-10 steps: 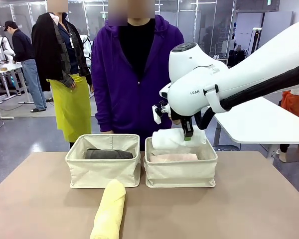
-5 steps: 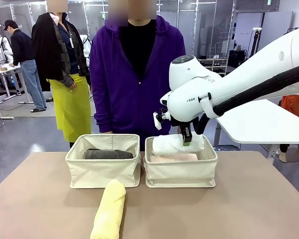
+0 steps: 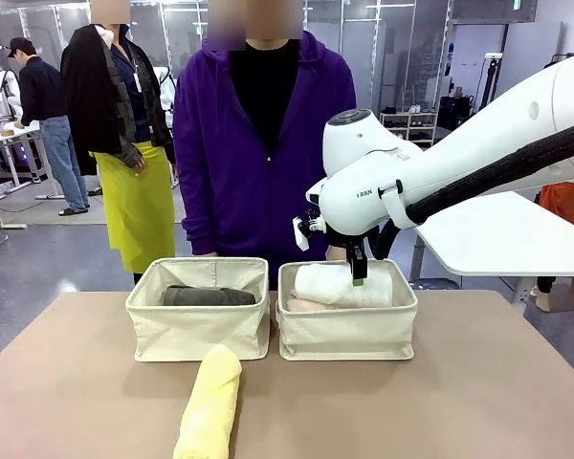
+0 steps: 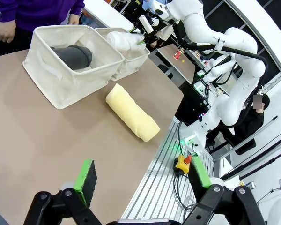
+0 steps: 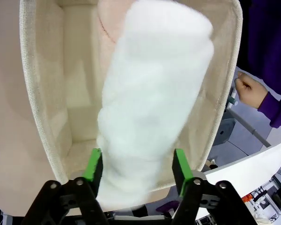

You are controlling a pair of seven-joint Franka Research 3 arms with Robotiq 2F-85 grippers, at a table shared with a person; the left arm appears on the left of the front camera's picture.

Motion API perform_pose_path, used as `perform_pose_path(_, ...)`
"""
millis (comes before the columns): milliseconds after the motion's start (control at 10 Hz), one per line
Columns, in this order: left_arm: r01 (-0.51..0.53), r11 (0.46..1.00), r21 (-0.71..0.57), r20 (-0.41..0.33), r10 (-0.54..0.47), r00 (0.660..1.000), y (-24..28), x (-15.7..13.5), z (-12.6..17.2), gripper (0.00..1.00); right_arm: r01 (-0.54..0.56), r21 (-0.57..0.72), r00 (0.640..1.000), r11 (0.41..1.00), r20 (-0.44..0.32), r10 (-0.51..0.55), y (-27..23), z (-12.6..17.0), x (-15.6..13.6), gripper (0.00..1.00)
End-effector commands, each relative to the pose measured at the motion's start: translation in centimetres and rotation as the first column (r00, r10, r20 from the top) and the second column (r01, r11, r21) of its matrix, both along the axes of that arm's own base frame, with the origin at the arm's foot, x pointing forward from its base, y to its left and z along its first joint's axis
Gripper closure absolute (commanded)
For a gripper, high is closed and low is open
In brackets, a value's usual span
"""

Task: Divide the towels into two baskets.
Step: Pick up one hotel-folded towel from the bottom of the table and place it in the Fabric basket indicated by the person.

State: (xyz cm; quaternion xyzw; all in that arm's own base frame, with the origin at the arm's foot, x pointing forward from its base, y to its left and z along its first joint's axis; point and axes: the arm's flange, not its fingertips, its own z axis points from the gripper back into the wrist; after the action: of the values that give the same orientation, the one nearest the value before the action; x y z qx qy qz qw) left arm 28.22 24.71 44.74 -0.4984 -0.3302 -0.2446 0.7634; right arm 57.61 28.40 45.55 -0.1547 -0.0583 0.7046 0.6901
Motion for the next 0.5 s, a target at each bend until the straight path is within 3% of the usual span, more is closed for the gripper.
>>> perform_pose_path(0, 0.005, 1.0, -0.003, 0.0, -0.005, 1.0, 0.1, -0.4, 0.1, 0.0, 0.0, -0.004, 1.0, 1.0, 0.008, 0.0, -0.1, 0.7, -0.3, 0.0)
perform_pose_path(300, 0.005, 1.0, -0.003, 0.0, -0.005, 1.0, 0.1, -0.4, 0.1, 0.0, 0.02, 0.022, 0.999, 1.0, 0.027, -0.021, -0.8, 1.1, -0.6, 0.0)
perform_pose_path(400, 0.005, 1.0, -0.003, 0.0, -0.005, 1.0, 0.1, -0.4, 0.1, 0.0, 0.083, 0.067, 0.994, 0.994, 0.06, -0.087, -1.4, 1.5, -1.1, 0.0)
